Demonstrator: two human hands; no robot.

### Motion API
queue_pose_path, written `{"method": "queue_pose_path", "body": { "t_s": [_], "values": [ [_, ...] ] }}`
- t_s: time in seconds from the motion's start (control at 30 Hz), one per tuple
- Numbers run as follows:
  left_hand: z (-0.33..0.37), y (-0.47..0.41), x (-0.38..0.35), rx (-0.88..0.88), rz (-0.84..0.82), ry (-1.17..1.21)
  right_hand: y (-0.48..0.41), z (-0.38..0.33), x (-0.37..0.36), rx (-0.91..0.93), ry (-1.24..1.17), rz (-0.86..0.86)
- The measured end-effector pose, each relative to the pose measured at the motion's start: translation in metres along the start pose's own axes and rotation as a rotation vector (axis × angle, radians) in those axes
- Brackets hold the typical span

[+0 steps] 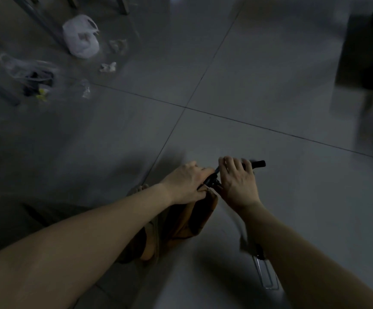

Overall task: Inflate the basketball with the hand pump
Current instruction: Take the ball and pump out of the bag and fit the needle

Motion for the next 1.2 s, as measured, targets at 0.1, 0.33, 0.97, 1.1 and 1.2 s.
{"method": "queue_pose_path", "body": {
  "t_s": [0.1,0.33,0.97,1.1,1.2],
  "values": [
    [-0.003,0.001,0.001,0.009,-0.012,-0.014,-0.004,-0.005,-0.003,0.002,-0.009,-0.024],
    [-0.014,-0.003,0.017,0.06,-0.218,0.03,-0.005,-0.004,-0.007,0.011,-0.089,-0.003],
    [-0.044,-0.008,0.031,-0.069,-0.39,-0.022,-0.017,-0.02,0.009,0.195,-0.133,0.044],
    [-0.041,-0.008,0.024,-0.129,-0.313,-0.04,-0.016,-0.02,0.009,0.205,-0.157,0.031],
    [-0.041,-0.011,0.018,-0.13,-0.273,-0.021,-0.017,-0.017,0.011,0.215,-0.15,0.013]
  ]
}}
Point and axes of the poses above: each hand's wrist, its own y-axis away from the middle knuckle, its own x-axis out of the back of the hand, z = x × y, the point moved 3 cm from there along -y, towards the middle knuckle, and after that the axes turned 11 degrees about x, right-handed, at the moved point
